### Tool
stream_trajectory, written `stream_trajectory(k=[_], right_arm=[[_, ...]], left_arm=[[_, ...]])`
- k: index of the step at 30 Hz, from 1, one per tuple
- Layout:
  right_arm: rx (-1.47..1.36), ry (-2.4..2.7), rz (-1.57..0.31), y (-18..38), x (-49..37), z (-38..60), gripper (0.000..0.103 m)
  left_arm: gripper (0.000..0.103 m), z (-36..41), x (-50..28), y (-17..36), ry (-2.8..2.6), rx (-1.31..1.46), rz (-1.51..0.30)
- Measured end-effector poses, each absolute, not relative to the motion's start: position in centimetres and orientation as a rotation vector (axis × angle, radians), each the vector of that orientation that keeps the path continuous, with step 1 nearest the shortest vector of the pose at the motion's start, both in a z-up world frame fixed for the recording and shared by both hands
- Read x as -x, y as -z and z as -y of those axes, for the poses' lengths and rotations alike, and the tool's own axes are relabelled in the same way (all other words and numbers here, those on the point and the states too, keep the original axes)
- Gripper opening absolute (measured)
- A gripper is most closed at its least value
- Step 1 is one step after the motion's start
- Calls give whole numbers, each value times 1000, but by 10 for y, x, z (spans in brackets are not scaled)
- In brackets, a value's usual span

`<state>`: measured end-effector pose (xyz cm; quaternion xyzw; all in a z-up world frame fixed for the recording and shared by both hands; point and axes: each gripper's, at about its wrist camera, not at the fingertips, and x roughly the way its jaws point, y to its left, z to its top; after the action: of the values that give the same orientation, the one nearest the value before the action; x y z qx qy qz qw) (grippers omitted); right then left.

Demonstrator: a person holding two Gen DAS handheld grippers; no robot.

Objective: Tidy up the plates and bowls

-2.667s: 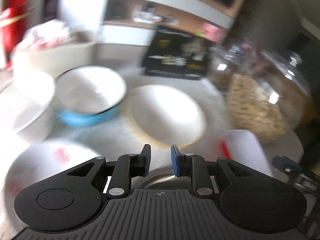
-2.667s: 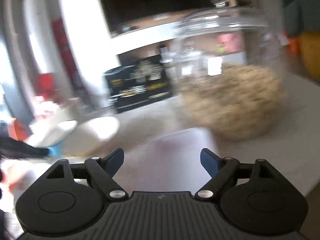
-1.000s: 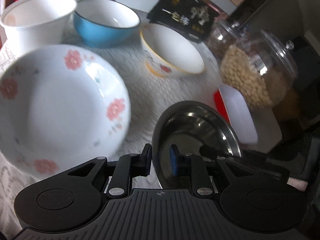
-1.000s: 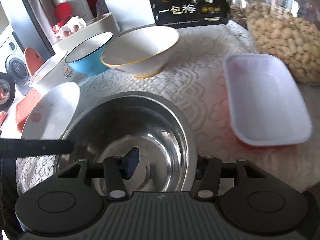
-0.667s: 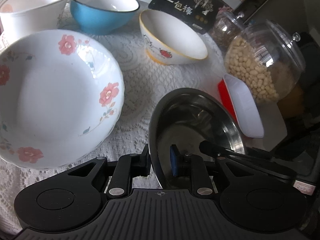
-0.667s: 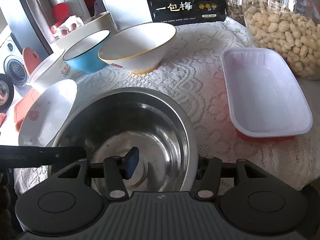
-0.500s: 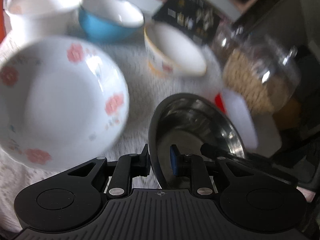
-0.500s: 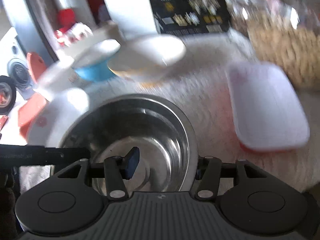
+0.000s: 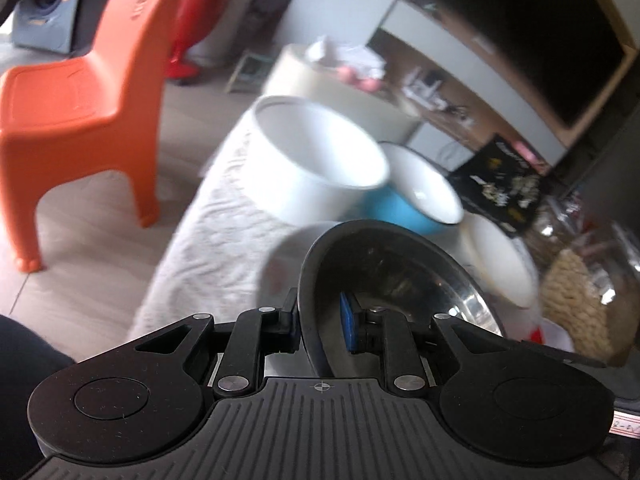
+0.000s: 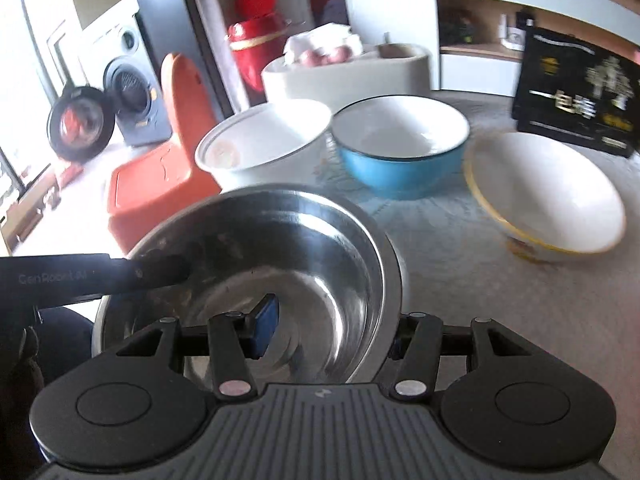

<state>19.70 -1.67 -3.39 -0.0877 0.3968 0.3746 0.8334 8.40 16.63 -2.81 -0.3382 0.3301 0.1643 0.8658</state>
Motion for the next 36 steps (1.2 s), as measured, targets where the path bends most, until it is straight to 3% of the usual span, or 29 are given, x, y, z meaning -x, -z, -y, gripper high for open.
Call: stream_trajectory(k=[10, 12, 20, 28, 32, 36], right_arm=[[305, -768, -795, 43, -197, -15, 49], [322, -748, -787, 45, -197, -14, 49], [327, -677, -724, 47, -200, 1, 49], [273, -643, -794, 58, -216, 5, 55], [220, -662, -911, 70, -230, 4, 60], [189, -678, -960, 72, -236, 5, 61]], left_arm=[[22, -168, -84, 33, -438, 553, -696], [34, -170, -84, 33, -461, 533, -697], [47, -182, -88, 46, -409, 649, -722], [40, -196, -104, 69, -362, 808, -779], [29, -194, -105, 73, -316, 840, -779], [30, -192, -106, 72, -313, 843, -787]])
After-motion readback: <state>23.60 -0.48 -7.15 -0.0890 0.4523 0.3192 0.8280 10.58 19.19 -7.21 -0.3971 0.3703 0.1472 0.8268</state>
